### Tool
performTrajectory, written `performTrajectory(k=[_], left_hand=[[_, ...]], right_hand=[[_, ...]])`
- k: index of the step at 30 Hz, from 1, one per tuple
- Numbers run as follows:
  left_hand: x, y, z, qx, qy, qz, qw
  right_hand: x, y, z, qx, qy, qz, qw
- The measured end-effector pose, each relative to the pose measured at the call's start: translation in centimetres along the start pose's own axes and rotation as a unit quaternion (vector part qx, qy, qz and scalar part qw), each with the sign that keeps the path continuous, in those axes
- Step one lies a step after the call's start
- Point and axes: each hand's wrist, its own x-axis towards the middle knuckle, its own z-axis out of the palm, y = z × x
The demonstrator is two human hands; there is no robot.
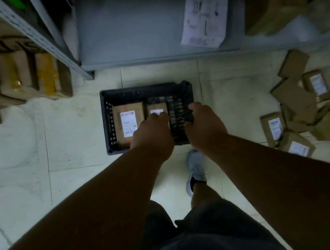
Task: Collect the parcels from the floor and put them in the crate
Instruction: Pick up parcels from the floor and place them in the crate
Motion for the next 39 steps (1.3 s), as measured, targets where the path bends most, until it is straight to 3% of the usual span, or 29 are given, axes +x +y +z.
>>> performTrajectory(k=[3,7,14,22,29,39], left_hand=[[-2.9,1.8,-2.6,-0.008,-0.012,0.028,0.999],[-4.6,3.9,-5.2,0.063,-0.023,0.124,0.99],[-7.2,11.1,-7.4,0.091,0.004,0.252,0.963],[-8.5,24.8,-2.1,0.09,-0.002,0.337,0.937],[-9.4,40.0,7.5,0.115,-0.016,0.385,0.916],[-5.5,50.0,10.0,0.166,-0.026,0.413,0.895]], right_hand=[[-3.5,-1.7,-4.1,0.001,0.025,-0.011,1.0],[-7.4,-2.7,-8.2,0.048,0.104,0.001,0.993],[-14.0,0.5,-12.5,0.139,0.21,0.05,0.966],[-19.1,11.9,-20.3,0.163,0.305,0.099,0.933],[-21.0,26.2,-28.3,0.164,0.313,0.183,0.917],[-18.2,35.1,-34.0,0.293,0.358,0.208,0.862]])
